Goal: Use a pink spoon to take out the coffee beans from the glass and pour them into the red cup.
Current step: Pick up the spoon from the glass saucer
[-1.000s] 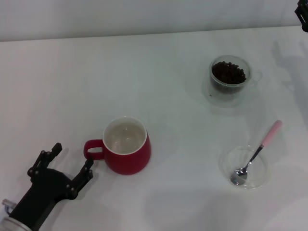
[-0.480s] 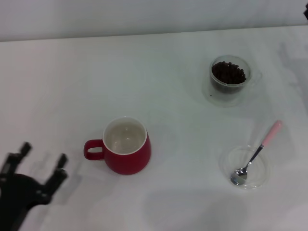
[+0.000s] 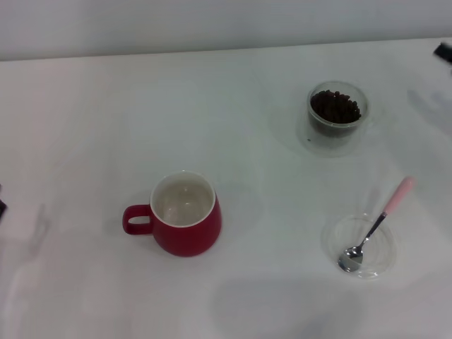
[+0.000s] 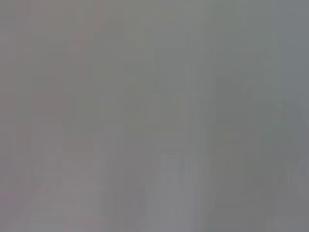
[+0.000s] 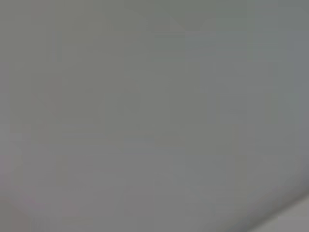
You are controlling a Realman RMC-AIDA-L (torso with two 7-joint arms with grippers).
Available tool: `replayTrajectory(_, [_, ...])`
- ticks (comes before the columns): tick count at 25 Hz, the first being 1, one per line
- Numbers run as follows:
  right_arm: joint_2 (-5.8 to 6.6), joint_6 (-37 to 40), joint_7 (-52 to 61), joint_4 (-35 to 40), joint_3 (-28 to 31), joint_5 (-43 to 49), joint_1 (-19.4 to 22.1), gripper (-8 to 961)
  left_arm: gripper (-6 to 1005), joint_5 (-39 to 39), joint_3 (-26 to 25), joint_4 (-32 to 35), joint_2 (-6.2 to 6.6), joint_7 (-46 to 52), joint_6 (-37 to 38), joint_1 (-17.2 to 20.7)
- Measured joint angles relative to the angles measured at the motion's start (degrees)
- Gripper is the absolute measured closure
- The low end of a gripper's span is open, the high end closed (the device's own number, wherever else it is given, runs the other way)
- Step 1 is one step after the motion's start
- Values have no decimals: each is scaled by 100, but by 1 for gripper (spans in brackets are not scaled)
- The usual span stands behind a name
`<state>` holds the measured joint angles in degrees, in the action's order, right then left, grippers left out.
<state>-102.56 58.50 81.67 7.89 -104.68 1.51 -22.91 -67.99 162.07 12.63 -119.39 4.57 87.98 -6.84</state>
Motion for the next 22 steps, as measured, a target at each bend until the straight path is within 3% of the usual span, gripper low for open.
replayTrajectory(4, [324, 988, 1044, -416, 6, 1121, 13, 126, 149, -393, 0, -78, -6, 7, -16, -222])
replayTrajectory(8, [461, 1675, 1292, -904, -18, 1538, 53, 126, 149, -436, 1, -53, -8, 36, -12, -350])
replayTrajectory(13, [459, 1939, 1398, -1058, -356, 1767, 149, 126, 148, -563, 0, -39, -17, 38, -121, -442])
replayTrajectory(22, [281, 1965, 1388, -1067, -1054, 1782, 149, 127, 148, -637, 1, -22, -16, 55, -197, -605])
